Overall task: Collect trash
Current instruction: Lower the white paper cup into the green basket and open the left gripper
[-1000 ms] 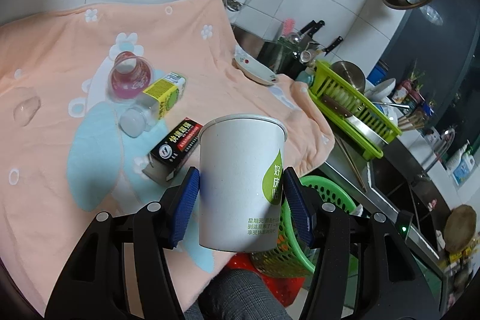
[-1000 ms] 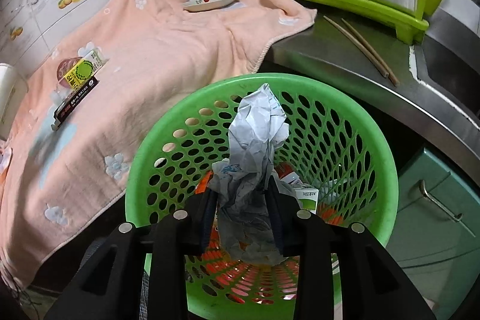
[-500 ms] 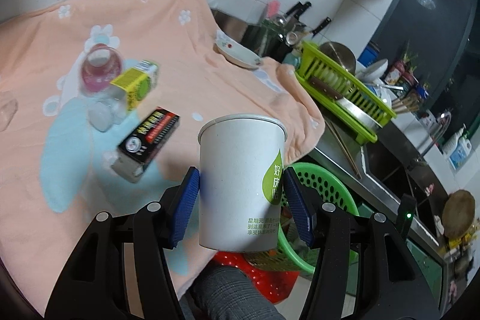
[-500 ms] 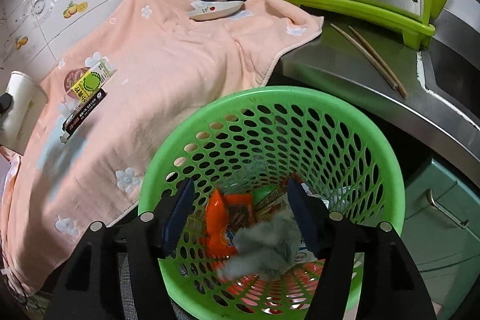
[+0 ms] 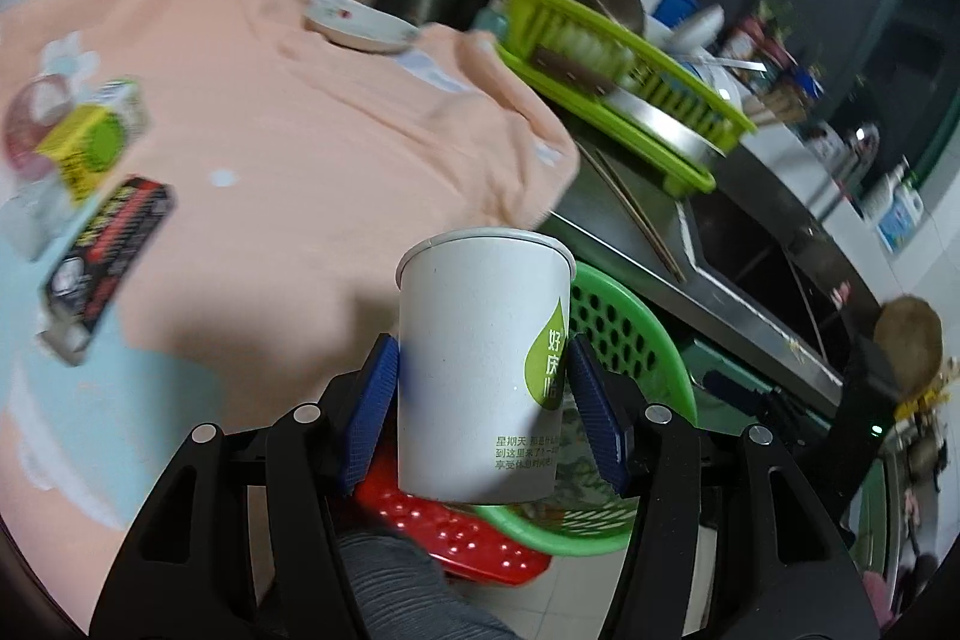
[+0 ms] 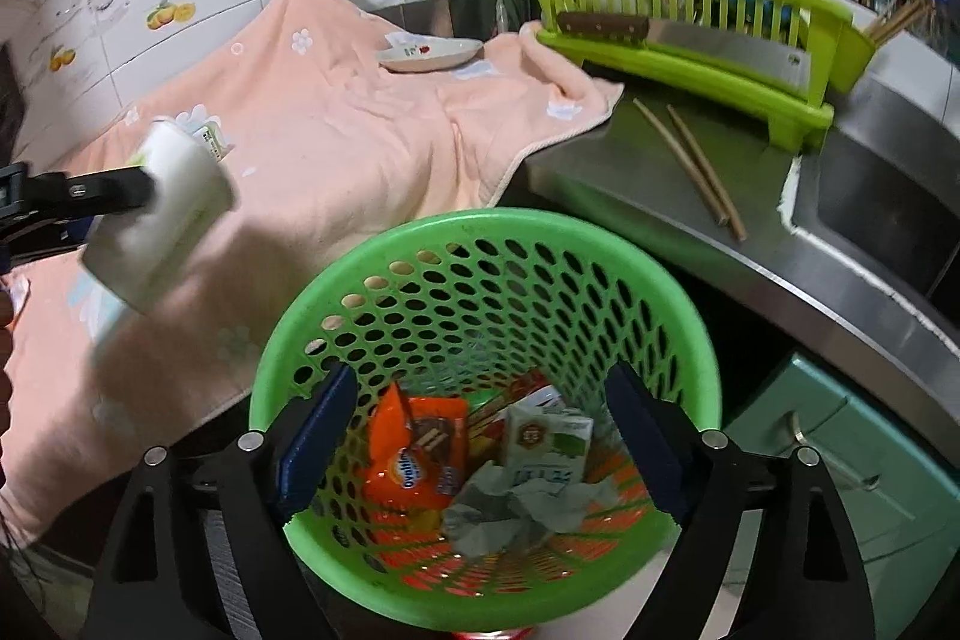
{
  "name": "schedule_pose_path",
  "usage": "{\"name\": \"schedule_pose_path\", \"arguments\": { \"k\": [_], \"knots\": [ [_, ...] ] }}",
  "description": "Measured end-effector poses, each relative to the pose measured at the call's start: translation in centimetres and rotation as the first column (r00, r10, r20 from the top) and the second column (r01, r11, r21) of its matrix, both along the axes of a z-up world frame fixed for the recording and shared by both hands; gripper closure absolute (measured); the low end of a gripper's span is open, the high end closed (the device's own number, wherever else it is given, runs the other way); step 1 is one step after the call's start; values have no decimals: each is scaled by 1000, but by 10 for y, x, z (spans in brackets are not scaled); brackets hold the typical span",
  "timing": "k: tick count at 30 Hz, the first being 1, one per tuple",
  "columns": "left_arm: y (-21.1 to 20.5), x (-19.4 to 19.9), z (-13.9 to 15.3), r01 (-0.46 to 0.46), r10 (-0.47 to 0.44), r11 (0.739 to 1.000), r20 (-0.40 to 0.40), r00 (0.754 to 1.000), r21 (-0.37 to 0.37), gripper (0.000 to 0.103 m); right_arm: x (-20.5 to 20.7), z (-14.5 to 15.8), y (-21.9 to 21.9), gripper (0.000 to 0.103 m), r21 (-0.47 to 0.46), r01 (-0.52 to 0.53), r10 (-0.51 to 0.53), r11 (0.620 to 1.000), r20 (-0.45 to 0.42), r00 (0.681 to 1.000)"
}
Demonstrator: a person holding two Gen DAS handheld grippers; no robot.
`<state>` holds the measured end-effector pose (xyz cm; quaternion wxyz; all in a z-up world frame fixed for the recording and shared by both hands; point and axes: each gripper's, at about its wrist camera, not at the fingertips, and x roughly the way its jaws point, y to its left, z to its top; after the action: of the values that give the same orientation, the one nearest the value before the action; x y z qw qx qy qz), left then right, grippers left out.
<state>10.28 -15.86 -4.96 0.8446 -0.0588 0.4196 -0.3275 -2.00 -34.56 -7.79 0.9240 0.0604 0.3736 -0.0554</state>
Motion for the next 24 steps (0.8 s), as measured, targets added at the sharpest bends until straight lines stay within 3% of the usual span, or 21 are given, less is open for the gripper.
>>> {"name": "schedule_pose_path", "arguments": {
  "k": [4,11,17,24],
  "knots": [
    [-33,4,-14,49,-48,999,-25,999,20,45,-9,4,-3,18,-40,2,0,999,30,1000],
    [-76,9,-41,109,-104,991,-68,992,74,43,-20,-6,-20,18,-18,29,-28,999,19,999],
    [-90,11,-53,132,-123,987,-95,988,88,34,-24,-14,-33,18,23,59,-59,998,10,998],
    [-82,7,-47,142,-135,986,-80,988,89,34,-22,-13,-35,18,54,61,-61,997,7,998]
  ]
}}
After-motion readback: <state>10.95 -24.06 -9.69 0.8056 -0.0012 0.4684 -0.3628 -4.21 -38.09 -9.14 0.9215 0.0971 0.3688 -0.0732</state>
